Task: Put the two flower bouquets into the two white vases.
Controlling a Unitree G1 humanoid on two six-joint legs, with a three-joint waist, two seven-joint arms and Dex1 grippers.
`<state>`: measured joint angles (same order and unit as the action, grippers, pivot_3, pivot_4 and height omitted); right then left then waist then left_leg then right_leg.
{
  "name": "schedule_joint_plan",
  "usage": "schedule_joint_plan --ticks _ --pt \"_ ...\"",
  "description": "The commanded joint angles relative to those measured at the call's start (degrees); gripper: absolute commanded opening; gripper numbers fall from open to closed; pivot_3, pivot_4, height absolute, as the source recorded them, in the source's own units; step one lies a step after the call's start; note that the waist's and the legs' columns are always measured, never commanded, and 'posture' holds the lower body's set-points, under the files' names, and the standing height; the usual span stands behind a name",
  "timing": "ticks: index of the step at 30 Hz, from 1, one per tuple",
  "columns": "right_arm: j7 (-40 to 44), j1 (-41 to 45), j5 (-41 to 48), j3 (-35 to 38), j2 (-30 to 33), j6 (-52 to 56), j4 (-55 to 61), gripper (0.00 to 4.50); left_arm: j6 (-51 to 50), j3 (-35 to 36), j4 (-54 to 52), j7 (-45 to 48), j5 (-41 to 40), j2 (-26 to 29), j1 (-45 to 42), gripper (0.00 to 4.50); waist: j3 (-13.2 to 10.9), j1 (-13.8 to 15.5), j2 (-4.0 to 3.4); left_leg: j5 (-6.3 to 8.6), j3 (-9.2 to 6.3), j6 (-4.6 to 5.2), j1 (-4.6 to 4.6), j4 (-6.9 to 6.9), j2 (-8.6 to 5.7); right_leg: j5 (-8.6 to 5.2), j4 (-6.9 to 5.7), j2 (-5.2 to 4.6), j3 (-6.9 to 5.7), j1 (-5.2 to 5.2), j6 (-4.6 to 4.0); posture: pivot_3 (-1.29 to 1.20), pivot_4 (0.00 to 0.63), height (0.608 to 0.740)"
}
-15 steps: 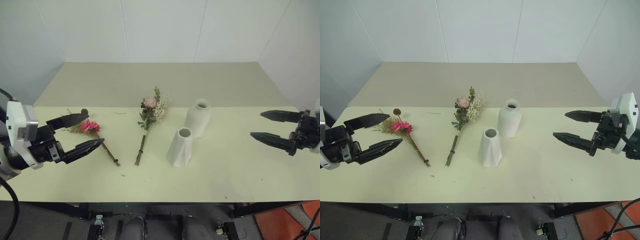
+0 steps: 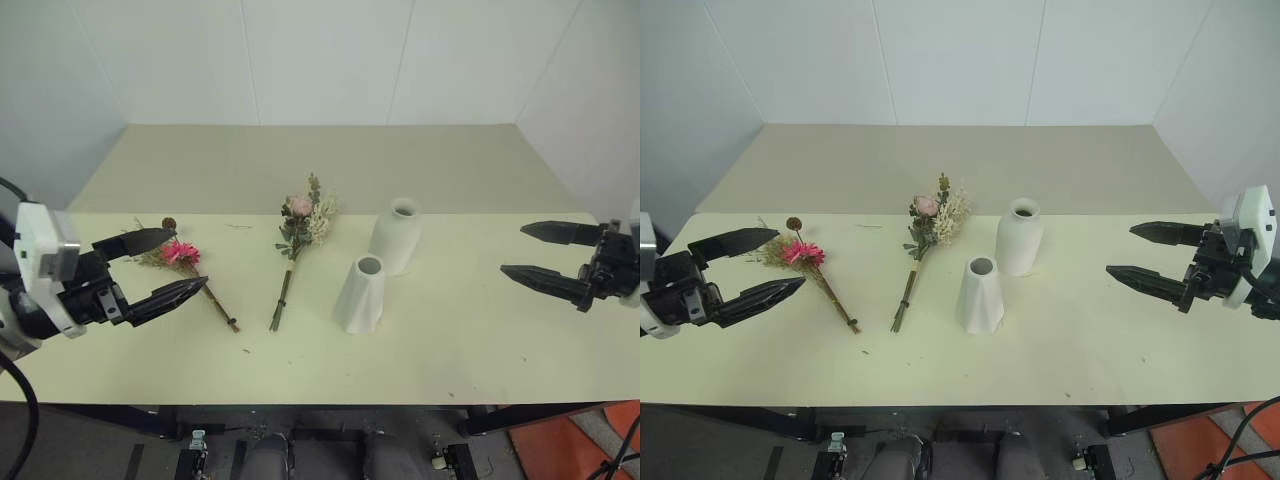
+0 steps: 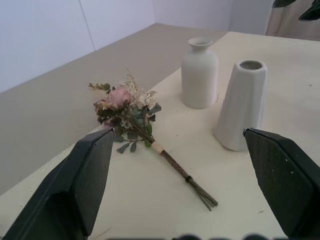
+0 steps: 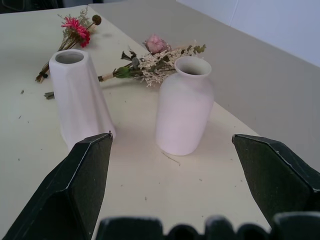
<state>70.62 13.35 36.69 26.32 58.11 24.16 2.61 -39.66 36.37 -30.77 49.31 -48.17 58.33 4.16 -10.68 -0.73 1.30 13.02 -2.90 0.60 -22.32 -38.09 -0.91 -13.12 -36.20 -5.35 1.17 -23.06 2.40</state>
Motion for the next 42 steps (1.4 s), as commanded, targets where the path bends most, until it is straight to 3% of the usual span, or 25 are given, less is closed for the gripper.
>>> schedule_joint_plan --ticks 1,7,10,19,28,36,42 --pt "0.21 2.03 0.22 1.58 1.65 -0.80 -0.84 4.50 -4.93 -5.23 -1.32 -6.75 6.48 3.21 0.29 4.48 -0.01 -0.01 -0.02 0.00 0.01 0.00 0.02 0.01 -0.01 -0.06 0.00 0.00 0.03 0.00 0.10 0.00 0.150 0.740" --pt "0.23 3.19 0.40 1.56 2.44 -0.15 -1.67 4.50 -20.25 -10.74 -0.66 -15.90 6.72 6.86 -6.16 4.48 -0.06 0.00 0.04 0.00 -0.01 0.00 -0.05 0.09 0.04 -0.06 0.01 0.05 0.02 -0.10 0.13 0.00 0.150 0.740" --pt "0.18 3.18 0.72 1.87 2.82 0.64 -1.68 4.50 -30.97 -15.20 2.03 -20.42 5.96 7.59 -13.55 4.48 -0.08 0.06 0.01 0.00 -0.01 0.00 -0.02 0.10 0.01 -0.06 0.00 0.05 0.03 -0.09 0.16 0.00 0.150 0.740" --pt "1.07 2.85 1.27 2.33 3.86 1.40 -1.50 4.50 -51.42 -24.71 6.94 -31.28 10.03 -4.39 -30.16 4.48 -0.13 0.01 0.11 -0.01 -0.01 -0.01 -0.03 0.10 -0.07 0.16 -0.02 0.04 0.10 -0.07 -0.03 0.00 0.150 0.740" --pt "0.76 1.46 1.88 3.59 3.39 1.78 -0.08 4.50 -52.84 -24.90 18.16 -46.69 14.94 -17.42 -38.40 4.48 -0.16 0.04 0.16 -0.03 -0.02 -0.04 -0.02 0.10 -0.11 0.21 -0.01 0.02 0.15 -0.08 -0.01 0.00 0.150 0.740" --pt "0.32 1.56 2.03 3.54 2.74 1.41 0.38 4.50 -52.84 -20.78 25.25 -58.09 8.87 -22.59 -42.61 4.48 -0.17 -0.04 0.18 -0.03 -0.02 -0.06 -0.02 0.10 -0.14 0.25 -0.02 -0.02 0.20 -0.10 0.02 0.00 0.150 0.740" --pt "0.20 1.60 2.09 3.43 2.00 1.07 0.57 4.50 -52.84 -21.36 30.91 -66.64 2.15 -22.79 -43.62 4.48 -0.16 0.04 0.19 -0.05 -0.03 -0.09 -0.02 0.10 -0.17 0.27 -0.03 -0.03 0.23 -0.10 0.05 0.00 0.150 0.740"
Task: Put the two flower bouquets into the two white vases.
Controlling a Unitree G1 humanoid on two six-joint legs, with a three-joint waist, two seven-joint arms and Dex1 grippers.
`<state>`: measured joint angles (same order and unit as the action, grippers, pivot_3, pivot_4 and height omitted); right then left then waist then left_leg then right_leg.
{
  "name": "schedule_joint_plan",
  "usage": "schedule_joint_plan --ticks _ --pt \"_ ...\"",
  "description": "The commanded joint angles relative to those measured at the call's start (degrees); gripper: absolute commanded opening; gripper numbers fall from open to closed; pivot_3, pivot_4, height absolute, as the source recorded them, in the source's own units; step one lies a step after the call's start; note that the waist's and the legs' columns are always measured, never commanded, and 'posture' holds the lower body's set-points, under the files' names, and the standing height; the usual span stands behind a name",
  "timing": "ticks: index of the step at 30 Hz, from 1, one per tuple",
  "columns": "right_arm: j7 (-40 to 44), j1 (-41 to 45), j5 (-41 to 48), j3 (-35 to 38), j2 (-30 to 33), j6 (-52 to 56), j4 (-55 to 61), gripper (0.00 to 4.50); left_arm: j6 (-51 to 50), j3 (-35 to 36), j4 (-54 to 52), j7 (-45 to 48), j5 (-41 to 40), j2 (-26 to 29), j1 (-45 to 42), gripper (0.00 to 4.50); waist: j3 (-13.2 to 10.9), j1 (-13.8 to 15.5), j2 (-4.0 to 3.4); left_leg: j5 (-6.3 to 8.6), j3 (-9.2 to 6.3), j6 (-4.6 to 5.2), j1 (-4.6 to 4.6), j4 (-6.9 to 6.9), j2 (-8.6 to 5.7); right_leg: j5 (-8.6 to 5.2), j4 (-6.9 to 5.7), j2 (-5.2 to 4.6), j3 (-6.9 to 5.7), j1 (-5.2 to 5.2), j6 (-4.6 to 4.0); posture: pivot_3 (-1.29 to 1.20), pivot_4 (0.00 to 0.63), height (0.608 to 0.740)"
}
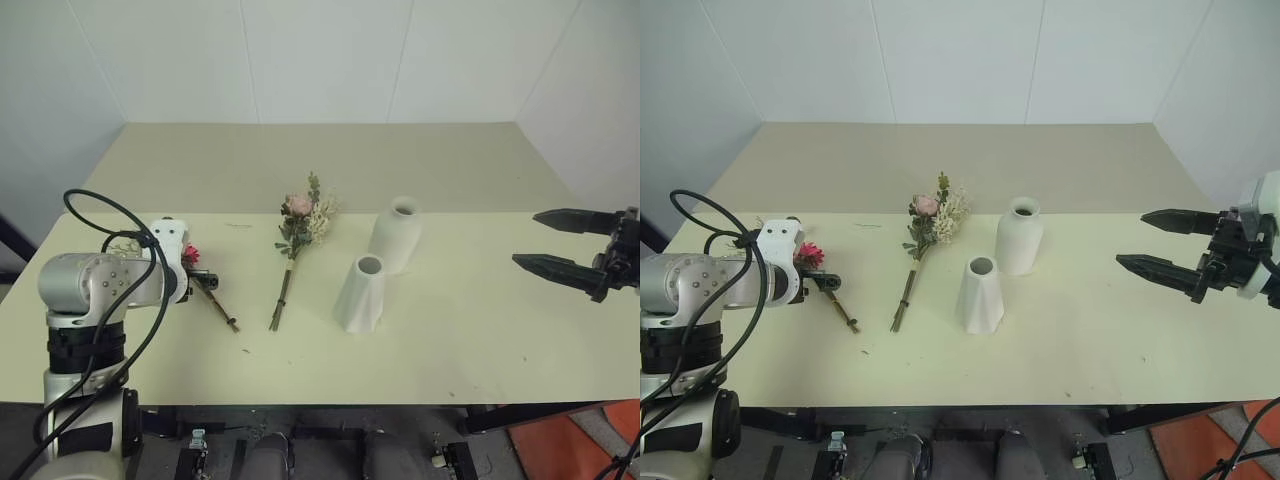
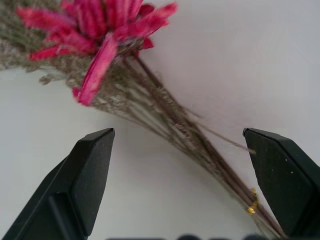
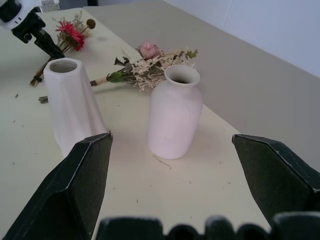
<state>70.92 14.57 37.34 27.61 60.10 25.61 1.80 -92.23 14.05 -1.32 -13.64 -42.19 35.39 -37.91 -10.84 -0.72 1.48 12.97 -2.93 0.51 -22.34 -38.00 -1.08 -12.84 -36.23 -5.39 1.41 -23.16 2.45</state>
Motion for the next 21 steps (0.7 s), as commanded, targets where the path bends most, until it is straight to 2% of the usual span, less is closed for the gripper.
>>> schedule_joint_plan --ticks 1,7,10,21 --pt "-0.10 0.41 1.44 2.12 -0.07 -0.41 1.35 4.50 -0.27 0.59 2.21 -4.66 -5.53 0.36 -1.63 4.48 0.00 0.04 0.00 0.00 0.00 0.00 0.00 0.00 0.00 0.00 0.00 -0.01 0.00 0.00 0.01 0.00 0.150 0.740" --pt "-0.29 0.48 1.35 1.97 -0.78 -0.65 1.53 4.50 -0.27 3.47 9.71 -12.95 -11.61 -2.99 -4.48 4.48 0.02 0.22 0.00 -0.04 -0.02 -0.07 0.05 0.00 -0.07 0.05 -0.01 -0.05 0.05 0.04 0.07 0.00 0.150 0.740" --pt "-0.44 0.39 1.59 2.37 -1.08 -0.46 1.81 4.50 -0.27 3.64 10.23 -16.44 -15.34 -3.66 -5.24 3.92 0.02 0.26 0.00 -0.05 0.00 -0.10 0.04 0.00 -0.09 0.06 -0.01 -0.06 0.05 0.04 0.08 0.00 0.150 0.740" --pt "-1.09 -0.59 1.58 3.02 -1.74 -0.51 2.56 4.50 -0.27 4.92 10.58 -23.92 -23.43 -0.85 -5.86 0.60 0.02 0.20 0.01 -0.07 -0.01 -0.22 0.02 0.00 -0.11 0.10 0.00 -0.07 0.13 -0.02 0.11 0.00 0.150 0.740"
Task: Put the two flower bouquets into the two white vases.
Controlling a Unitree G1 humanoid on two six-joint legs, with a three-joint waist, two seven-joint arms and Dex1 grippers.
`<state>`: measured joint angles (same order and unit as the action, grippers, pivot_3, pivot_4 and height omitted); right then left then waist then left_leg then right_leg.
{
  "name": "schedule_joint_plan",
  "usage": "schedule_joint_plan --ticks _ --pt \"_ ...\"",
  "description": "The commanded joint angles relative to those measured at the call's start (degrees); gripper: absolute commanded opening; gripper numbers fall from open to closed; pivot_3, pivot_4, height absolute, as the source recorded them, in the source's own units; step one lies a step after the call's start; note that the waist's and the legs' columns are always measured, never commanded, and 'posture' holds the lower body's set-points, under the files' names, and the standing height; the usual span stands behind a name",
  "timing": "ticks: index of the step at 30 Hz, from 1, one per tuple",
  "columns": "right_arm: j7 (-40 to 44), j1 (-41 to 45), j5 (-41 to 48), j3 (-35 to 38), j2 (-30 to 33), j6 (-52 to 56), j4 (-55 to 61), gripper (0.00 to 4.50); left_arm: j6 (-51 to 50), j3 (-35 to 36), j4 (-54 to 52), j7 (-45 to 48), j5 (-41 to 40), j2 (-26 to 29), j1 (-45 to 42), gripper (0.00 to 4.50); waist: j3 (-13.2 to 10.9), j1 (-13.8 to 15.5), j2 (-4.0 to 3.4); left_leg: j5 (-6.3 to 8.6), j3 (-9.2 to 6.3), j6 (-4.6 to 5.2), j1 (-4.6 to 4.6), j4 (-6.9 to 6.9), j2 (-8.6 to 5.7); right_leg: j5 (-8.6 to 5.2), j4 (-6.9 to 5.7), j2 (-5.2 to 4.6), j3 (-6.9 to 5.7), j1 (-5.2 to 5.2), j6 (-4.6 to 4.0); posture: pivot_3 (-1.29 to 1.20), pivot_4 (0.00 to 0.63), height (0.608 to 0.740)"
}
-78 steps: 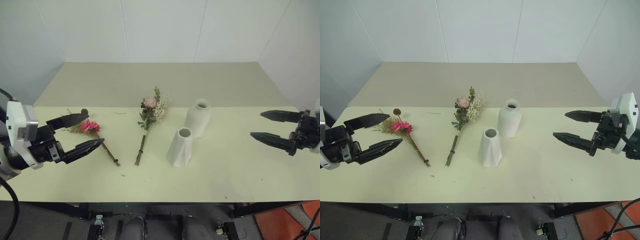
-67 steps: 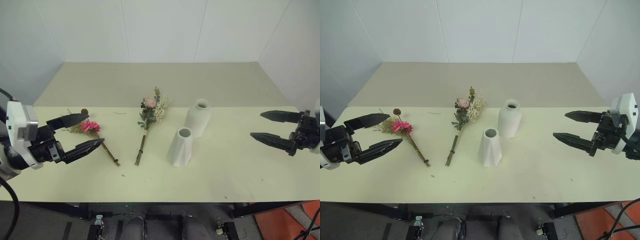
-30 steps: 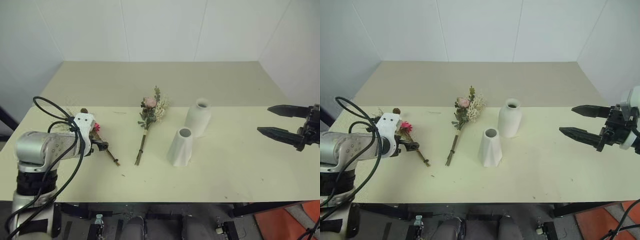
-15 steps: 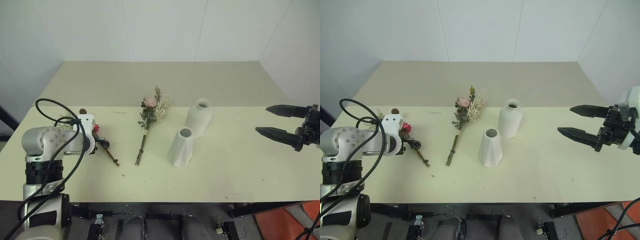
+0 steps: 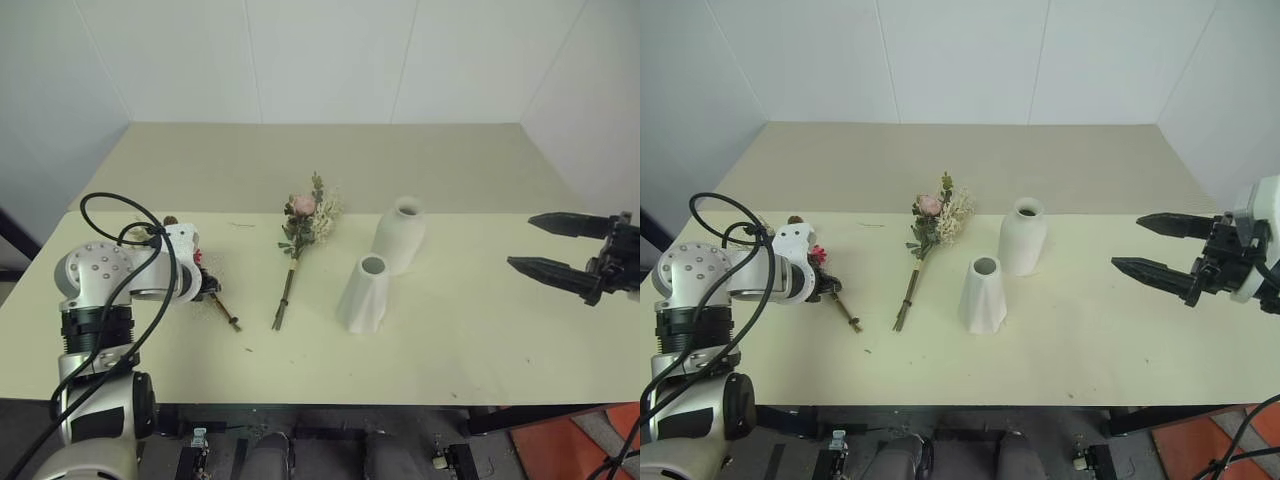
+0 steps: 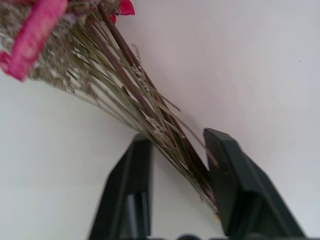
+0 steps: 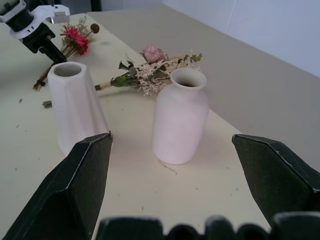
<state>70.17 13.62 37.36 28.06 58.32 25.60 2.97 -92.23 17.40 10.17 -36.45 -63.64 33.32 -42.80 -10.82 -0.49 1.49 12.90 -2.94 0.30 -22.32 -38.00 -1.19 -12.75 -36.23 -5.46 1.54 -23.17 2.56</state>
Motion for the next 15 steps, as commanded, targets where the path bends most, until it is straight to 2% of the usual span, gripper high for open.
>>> schedule_joint_plan --ticks 1,2,5,8,11,15 --pt "-0.43 0.38 1.58 2.55 -0.03 -0.55 1.42 4.50 -0.27 1.88 -1.27 -1.45 -2.15 1.33 -1.10 0.29 0.00 -0.08 0.00 0.00 0.00 0.00 0.00 0.00 0.00 0.00 0.00 0.00 0.00 0.00 0.00 0.00 0.150 0.740" --pt "-0.49 0.34 1.59 2.57 -0.11 -0.59 1.47 4.50 -0.27 1.99 -1.82 -1.68 -2.12 1.48 -1.21 0.01 0.00 -0.09 0.00 0.00 0.00 -0.01 0.00 0.00 0.00 0.00 0.00 0.00 0.01 0.00 0.00 0.00 0.150 0.740" --pt "-0.58 0.16 1.58 2.69 -0.28 -0.62 1.64 4.50 -0.27 1.95 -2.98 -1.73 -2.00 1.86 -1.38 0.01 0.00 -0.08 0.00 0.00 0.02 -0.02 0.01 0.00 -0.01 0.00 0.00 0.00 0.02 0.00 0.00 0.00 0.150 0.740" --pt "-0.70 -0.38 1.62 3.13 -0.46 -0.69 1.91 4.50 -0.27 4.52 -7.10 -0.25 1.88 1.03 -2.04 0.01 0.00 -0.09 0.01 -0.01 0.05 -0.03 -0.03 0.00 -0.01 0.01 0.02 0.01 0.02 -0.01 0.00 0.00 0.150 0.740" --pt "-0.91 -0.63 1.67 3.34 -0.66 -0.69 2.14 4.50 5.38 4.77 -12.00 4.29 5.60 1.50 -1.47 0.01 0.00 -0.08 0.01 0.00 0.08 -0.07 -0.03 0.00 -0.01 0.01 0.03 0.01 0.02 -0.01 -0.01 0.00 0.150 0.740" --pt "-1.00 -0.94 1.56 3.51 -0.88 -0.87 2.28 4.50 20.21 0.56 -20.72 15.61 13.19 3.43 0.40 0.01 0.00 -0.03 0.01 -0.02 0.13 -0.14 -0.04 0.00 0.00 0.02 0.06 0.02 0.02 -0.01 -0.03 0.00 0.150 0.740"
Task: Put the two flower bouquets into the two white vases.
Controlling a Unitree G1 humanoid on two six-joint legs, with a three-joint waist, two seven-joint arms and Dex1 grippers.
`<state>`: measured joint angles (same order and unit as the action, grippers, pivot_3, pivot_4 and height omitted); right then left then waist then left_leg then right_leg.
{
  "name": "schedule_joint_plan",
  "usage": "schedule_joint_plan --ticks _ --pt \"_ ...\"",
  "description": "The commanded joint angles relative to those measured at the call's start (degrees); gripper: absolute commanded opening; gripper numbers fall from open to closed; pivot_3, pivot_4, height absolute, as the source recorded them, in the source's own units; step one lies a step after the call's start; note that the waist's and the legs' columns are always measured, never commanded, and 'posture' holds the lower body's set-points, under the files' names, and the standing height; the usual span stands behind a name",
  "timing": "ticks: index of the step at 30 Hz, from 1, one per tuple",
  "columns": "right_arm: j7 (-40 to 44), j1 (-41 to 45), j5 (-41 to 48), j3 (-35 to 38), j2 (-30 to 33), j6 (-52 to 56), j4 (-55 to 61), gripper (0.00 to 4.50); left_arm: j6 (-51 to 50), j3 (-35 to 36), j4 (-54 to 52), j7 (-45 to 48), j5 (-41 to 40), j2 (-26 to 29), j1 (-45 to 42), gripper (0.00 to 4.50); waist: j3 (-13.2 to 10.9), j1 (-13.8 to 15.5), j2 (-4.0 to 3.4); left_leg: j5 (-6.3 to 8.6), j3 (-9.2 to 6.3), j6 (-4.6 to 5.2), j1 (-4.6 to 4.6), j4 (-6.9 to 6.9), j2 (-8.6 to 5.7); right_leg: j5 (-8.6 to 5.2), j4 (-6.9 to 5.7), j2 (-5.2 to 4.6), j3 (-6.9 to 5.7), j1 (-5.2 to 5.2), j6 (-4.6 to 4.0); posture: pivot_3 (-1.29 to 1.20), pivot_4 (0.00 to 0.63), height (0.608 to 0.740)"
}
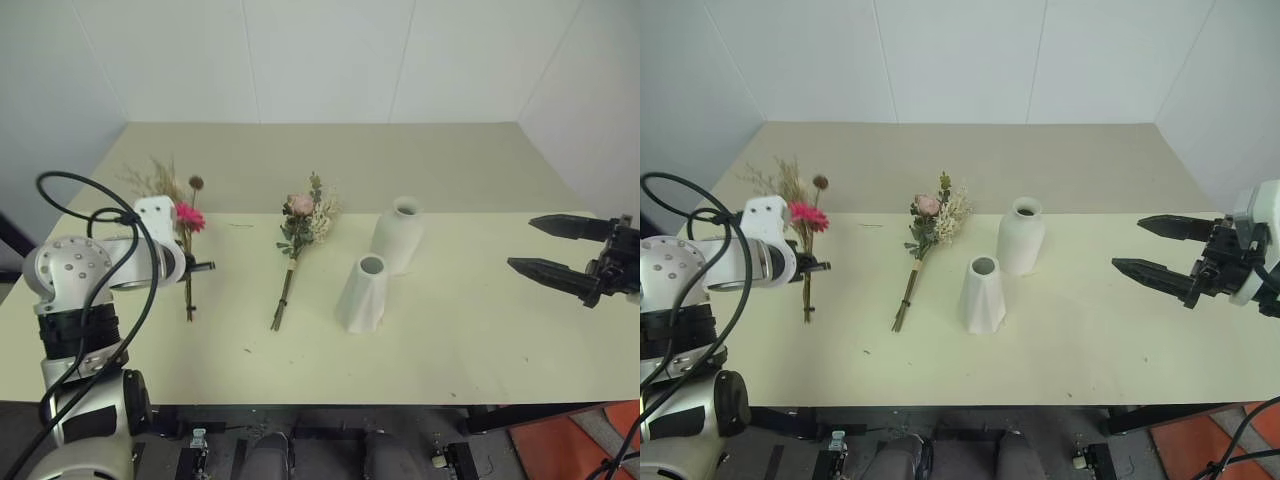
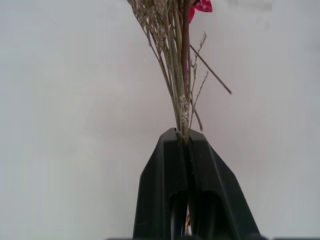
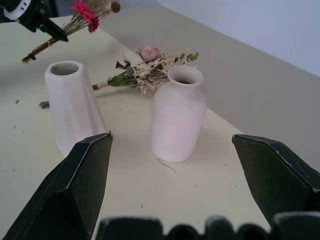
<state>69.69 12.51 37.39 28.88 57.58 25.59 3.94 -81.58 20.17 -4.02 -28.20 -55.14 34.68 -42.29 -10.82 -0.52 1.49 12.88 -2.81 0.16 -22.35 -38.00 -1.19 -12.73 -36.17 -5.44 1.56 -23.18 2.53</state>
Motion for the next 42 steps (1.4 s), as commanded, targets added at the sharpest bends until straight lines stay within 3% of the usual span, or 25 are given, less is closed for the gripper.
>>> schedule_joint_plan --ticks 1,4,11,14,27,42 --pt "-0.62 0.20 1.46 2.67 -0.18 -0.89 1.33 4.50 13.27 -3.82 -7.96 10.92 6.90 2.85 0.53 0.01 0.00 0.01 0.00 0.00 0.02 -0.01 -0.01 0.00 0.00 0.01 0.03 0.00 0.00 0.00 -0.01 0.00 0.150 0.740" --pt "-0.92 0.46 1.37 2.60 -0.33 -1.01 1.30 4.50 28.51 -6.94 -10.22 25.08 12.47 3.56 2.22 0.01 0.00 0.03 0.00 0.00 0.08 -0.01 0.00 0.02 0.00 0.01 0.08 0.00 0.05 0.02 -0.02 0.00 0.150 0.740" --pt "-1.21 -0.14 1.56 3.18 -0.50 -0.96 1.84 4.50 47.74 -11.38 -3.78 53.98 15.83 2.26 -1.81 0.01 0.00 0.07 0.00 0.00 0.15 0.01 -0.04 0.02 0.03 0.03 0.13 0.03 0.06 0.02 -0.03 0.00 0.150 0.740" --pt "-1.50 -0.69 1.84 3.80 -0.60 -0.54 2.38 4.50 55.03 -12.56 0.59 61.04 18.07 -0.31 -4.03 0.01 0.00 0.08 0.00 0.00 0.17 0.02 -0.05 0.01 0.03 0.03 0.15 0.03 0.06 0.02 -0.02 0.00 0.150 0.740" --pt "-2.39 -2.52 3.40 6.10 0.48 0.85 4.55 4.50 67.06 -15.70 26.03 79.67 21.28 -16.28 -21.00 0.01 -0.02 -0.03 0.04 0.00 0.17 0.05 -0.10 -0.05 0.02 0.08 0.17 0.05 0.06 0.04 0.11 0.00 0.150 0.740" --pt "-4.92 -8.44 4.94 12.09 -0.96 2.21 10.99 4.50 79.51 -14.32 54.89 81.95 27.88 -30.75 -36.20 0.01 -0.06 -0.01 0.10 0.01 0.16 0.07 -0.16 -0.05 0.01 -0.06 0.23 0.06 0.07 0.01 0.43 0.00 0.150 0.740"
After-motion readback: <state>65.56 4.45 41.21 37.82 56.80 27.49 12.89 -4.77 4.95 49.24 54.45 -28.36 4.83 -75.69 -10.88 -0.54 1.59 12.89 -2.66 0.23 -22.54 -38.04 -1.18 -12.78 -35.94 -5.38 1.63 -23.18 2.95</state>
